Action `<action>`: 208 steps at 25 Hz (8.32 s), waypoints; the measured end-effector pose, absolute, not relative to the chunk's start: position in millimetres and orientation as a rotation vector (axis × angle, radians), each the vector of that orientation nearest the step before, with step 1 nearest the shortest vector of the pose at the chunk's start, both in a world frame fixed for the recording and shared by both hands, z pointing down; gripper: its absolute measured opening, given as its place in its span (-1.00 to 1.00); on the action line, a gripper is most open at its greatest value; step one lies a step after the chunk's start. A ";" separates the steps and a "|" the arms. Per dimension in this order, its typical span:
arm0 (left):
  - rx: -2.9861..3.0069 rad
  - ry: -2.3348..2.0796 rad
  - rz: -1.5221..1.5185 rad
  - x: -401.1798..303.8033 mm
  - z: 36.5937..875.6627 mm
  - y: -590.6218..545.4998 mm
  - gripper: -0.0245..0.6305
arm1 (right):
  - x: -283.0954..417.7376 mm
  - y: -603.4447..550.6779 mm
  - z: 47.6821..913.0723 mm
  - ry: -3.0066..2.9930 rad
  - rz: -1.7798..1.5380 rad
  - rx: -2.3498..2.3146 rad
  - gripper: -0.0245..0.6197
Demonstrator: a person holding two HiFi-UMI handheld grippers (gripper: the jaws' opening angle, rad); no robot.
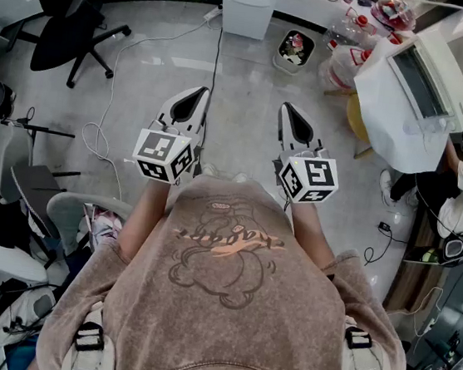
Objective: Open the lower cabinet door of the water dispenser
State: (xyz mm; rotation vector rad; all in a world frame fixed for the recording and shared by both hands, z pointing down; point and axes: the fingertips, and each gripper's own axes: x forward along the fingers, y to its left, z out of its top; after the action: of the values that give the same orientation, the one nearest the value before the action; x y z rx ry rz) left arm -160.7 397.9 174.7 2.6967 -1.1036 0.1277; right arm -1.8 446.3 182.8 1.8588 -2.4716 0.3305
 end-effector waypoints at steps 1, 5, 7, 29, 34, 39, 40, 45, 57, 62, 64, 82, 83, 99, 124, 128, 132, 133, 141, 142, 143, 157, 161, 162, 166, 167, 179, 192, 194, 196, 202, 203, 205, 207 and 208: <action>2.698 -1.101 0.126 -160.9 175.0 396.9 -0.87 | -3.0 445.0 182.8 -2.471 0.327 1.859 -0.91; 2.703 -1.091 0.136 -163.0 177.6 393.8 -0.87 | -9.4 440.6 183.8 -2.471 0.323 1.855 -0.91; 2.701 -1.086 0.149 -167.3 178.8 391.6 -0.87 | -14.3 439.3 182.6 -2.476 0.317 1.856 -0.91; 2.739 -0.987 0.188 -172.7 199.9 310.0 -0.87 | -15.7 381.3 212.0 -2.389 0.375 1.977 -0.90; 2.733 -0.989 0.203 -151.4 201.7 263.8 -0.87 | 1.9 329.8 218.3 -2.407 0.409 1.953 -0.90; 2.725 -1.008 0.219 -117.7 195.0 203.3 -0.87 | 32.9 262.7 212.1 -2.437 0.420 1.922 -0.90; 2.723 -1.015 0.215 -109.4 192.2 190.4 -0.87 | 40.9 248.9 209.2 -2.446 0.419 1.914 -0.90; 2.718 -1.052 0.204 -63.3 181.3 132.1 -0.87 | 88.4 188.2 199.5 -2.479 0.418 1.881 -0.90; 2.694 -1.170 0.184 -1.2 166.7 38.0 -0.87 | 155.1 86.4 201.5 -2.527 0.443 1.814 -0.90; 2.701 -1.159 0.204 4.7 163.4 17.1 -0.87 | 162.1 63.1 196.7 -2.528 0.451 1.838 -0.90; 2.710 -1.137 0.207 8.0 161.5 9.6 -0.87 | 165.0 56.8 193.2 -2.522 0.447 1.855 -0.90; 2.755 -0.996 0.182 15.2 158.6 -36.0 -0.87 | 159.2 17.6 174.9 -2.563 0.356 1.934 -0.74; 2.755 -0.988 0.186 16.0 159.7 -36.7 -0.87 | 159.0 16.9 175.1 -2.567 0.357 1.938 -0.70; 2.711 -0.937 0.164 28.7 175.5 -55.5 -0.87 | 164.8 2.0 190.2 -2.613 0.385 1.836 -0.20; 2.700 -0.924 0.198 60.2 328.1 -146.5 -0.87 | 163.7 -80.8 376.5 -2.548 0.465 1.763 -0.19; 2.703 -0.919 0.196 63.6 370.2 -157.7 -0.87 | 163.0 -93.4 426.5 -2.553 0.459 1.757 -0.19; 2.709 -0.931 0.205 63.3 414.9 -165.5 -0.87 | 159.4 -104.8 481.3 -2.530 0.449 1.713 -0.13; 2.711 -0.931 0.210 63.5 425.4 -167.0 -0.87 | 159.7 -107.9 494.3 -2.525 0.448 1.706 -0.09; 2.704 -0.902 0.225 66.4 485.2 -177.4 -0.87 | 167.0 -141.3 583.6 -2.535 0.597 1.683 0.21; 2.706 -0.899 0.225 66.9 490.4 -178.4 -0.87 | 168.8 -147.1 593.9 -2.531 0.609 1.678 0.22; 2.708 -0.895 0.225 67.4 495.2 -179.6 -0.87 | 171.0 -153.4 603.8 -2.525 0.621 1.675 0.23; 2.692 -0.868 0.226 72.9 562.0 -210.5 -0.87 | 192.3 -247.1 742.2 -2.386 0.669 1.610 0.23; 2.690 -0.862 0.241 77.2 578.2 -216.6 -0.87 | 201.9 -270.9 781.4 -2.322 0.693 1.612 0.23; 2.688 -0.858 0.240 78.9 581.4 -217.0 -0.87 | 203.5 -275.8 790.1 -2.307 0.690 1.600 0.23; 2.684 -0.838 0.234 85.6 590.0 -218.1 -0.87 | 208.7 -295.5 806.5 -2.282 0.649 1.544 0.24; 2.684 -0.835 0.232 85.8 590.7 -218.4 -0.87 | 208.1 -300.3 806.7 -2.284 0.634 1.529 0.25; 2.639 -0.835 0.247 75.7 593.3 -222.2 -0.87 | 205.6 -320.9 805.1 -2.264 0.695 1.606 0.12; 2.608 -0.849 0.248 70.2 587.8 -223.8 -0.87 | 196.6 -298.5 804.8 -2.210 0.725 1.675 0.08; 2.609 -0.851 0.247 69.9 582.9 -223.6 -0.87 | 196.4 -292.3 804.2 -2.198 0.732 1.662 0.06; 2.601 -0.856 0.254 66.5 580.0 -221.7 -0.87 | 191.3 -283.7 804.6 -2.190 0.742 1.637 0.06; 2.585 -0.869 0.255 58.2 574.7 -210.8 -0.87 | 177.7 -258.5 805.9 -2.187 0.773 1.596 0.06; 2.582 -0.867 0.252 56.2 573.0 -208.4 -0.87 | 175.4 -254.6 805.8 -2.187 0.780 1.593 0.06; 2.580 -0.867 0.249 50.9 569.5 -203.8 -0.87 | 169.6 -245.7 806.1 -2.187 0.791 1.583 0.05; 2.578 -0.875 0.248 44.5 566.4 -200.5 -0.87 | 163.2 -237.8 806.5 -2.188 0.800 1.566 0.05; 2.576 -0.878 0.247 41.4 565.1 -199.0 -0.87 | 159.9 -234.1 806.5 -2.189 0.806 1.555 0.05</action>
State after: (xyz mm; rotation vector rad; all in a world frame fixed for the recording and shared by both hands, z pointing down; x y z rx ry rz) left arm 41.4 -199.0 565.1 2.5759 -0.8784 0.2472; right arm 159.9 -234.1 806.5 1.5548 -2.1891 0.8055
